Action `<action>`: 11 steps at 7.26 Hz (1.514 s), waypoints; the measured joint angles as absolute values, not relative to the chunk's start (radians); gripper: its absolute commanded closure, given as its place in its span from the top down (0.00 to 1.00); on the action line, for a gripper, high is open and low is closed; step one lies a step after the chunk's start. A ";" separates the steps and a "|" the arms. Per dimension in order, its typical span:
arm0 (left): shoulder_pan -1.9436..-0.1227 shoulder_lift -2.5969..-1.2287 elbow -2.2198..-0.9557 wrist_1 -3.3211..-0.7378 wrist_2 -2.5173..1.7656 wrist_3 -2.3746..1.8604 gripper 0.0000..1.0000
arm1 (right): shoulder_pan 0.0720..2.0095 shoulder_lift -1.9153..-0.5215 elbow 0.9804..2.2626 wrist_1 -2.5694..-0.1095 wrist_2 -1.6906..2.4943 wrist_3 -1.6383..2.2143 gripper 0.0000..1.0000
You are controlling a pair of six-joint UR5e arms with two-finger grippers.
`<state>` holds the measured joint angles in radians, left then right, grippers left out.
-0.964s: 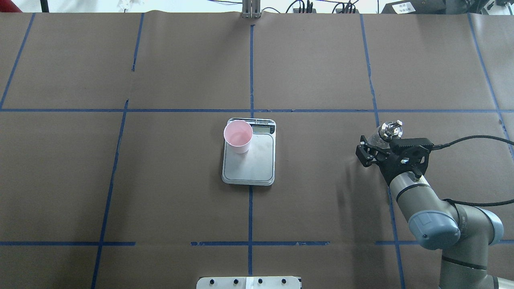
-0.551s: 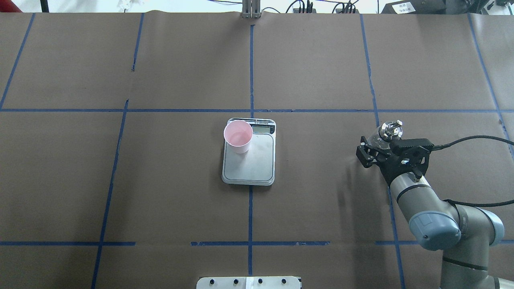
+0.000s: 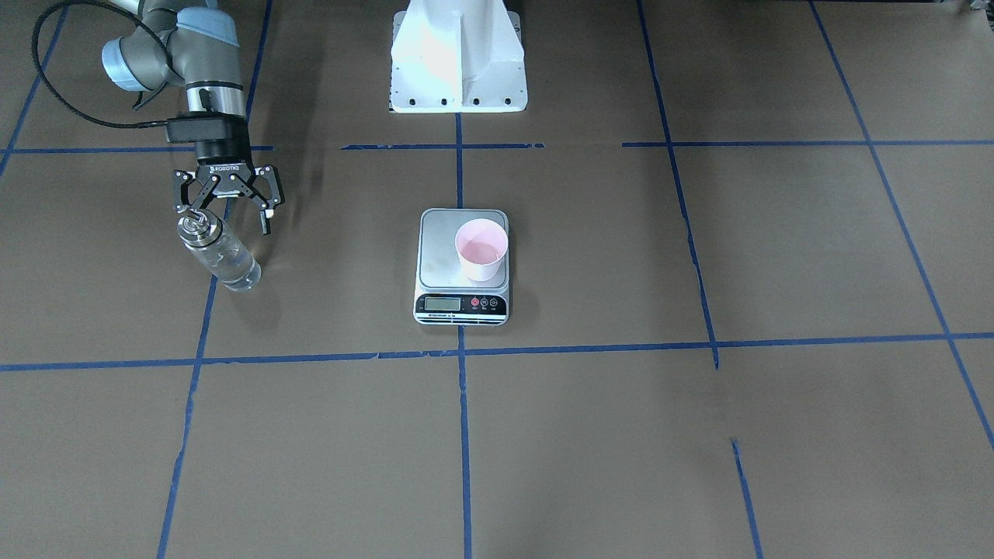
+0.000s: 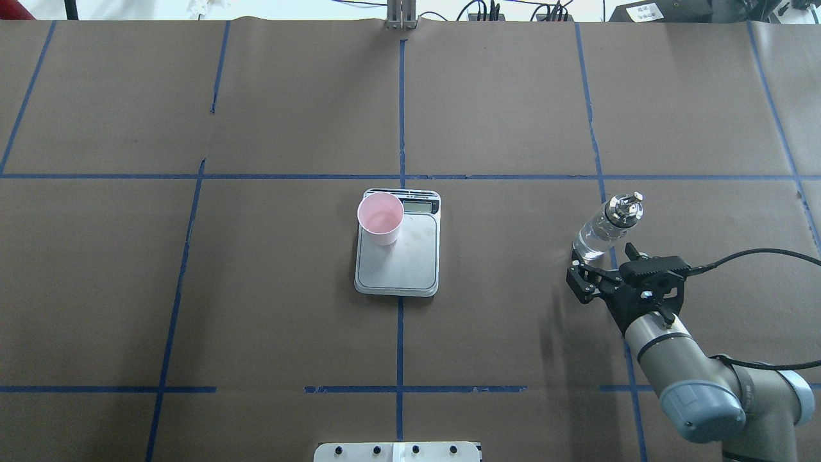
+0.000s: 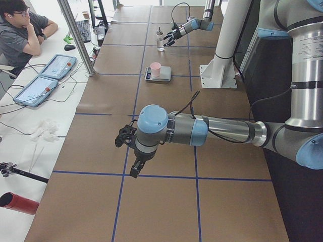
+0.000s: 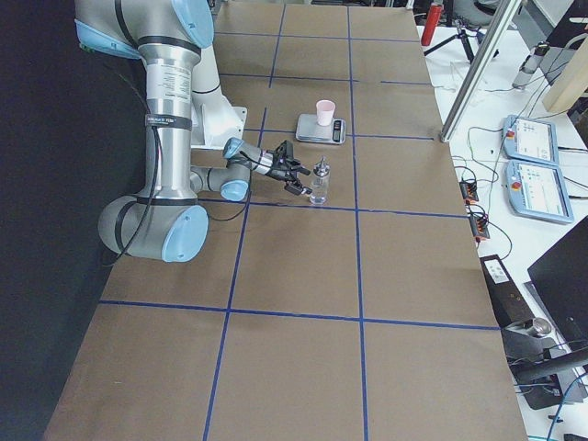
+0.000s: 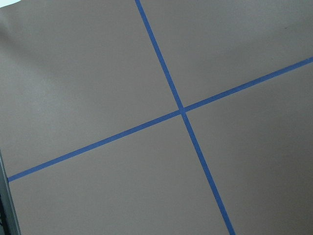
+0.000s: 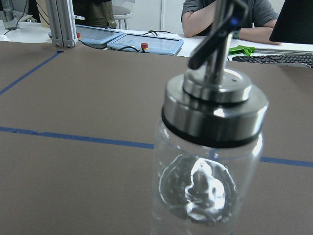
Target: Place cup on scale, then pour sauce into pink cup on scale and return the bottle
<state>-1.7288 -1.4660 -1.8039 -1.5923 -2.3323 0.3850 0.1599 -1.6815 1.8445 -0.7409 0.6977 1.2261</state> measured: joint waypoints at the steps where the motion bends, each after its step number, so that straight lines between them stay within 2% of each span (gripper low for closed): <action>1: -1.729 -1.466 -1.804 -1.592 -2.332 0.385 1.00 | 0.129 -1.749 1.858 -0.678 0.683 1.225 1.00; 3: -1.729 -1.465 -1.805 -1.591 -2.332 0.385 1.00 | 0.110 -1.828 1.874 -0.590 0.691 1.185 1.00; 5: -1.729 -1.465 -1.804 -1.590 -2.332 0.385 1.00 | 0.194 -1.852 1.892 -0.571 0.812 1.078 1.00; 9: -1.729 -1.462 -1.807 -1.586 -2.332 0.385 1.00 | 0.714 -1.857 1.880 -0.572 1.402 0.696 1.00; 11: -1.729 -1.447 -1.809 -1.585 -2.332 0.385 1.00 | 1.022 -1.835 1.847 -0.651 1.754 0.499 1.00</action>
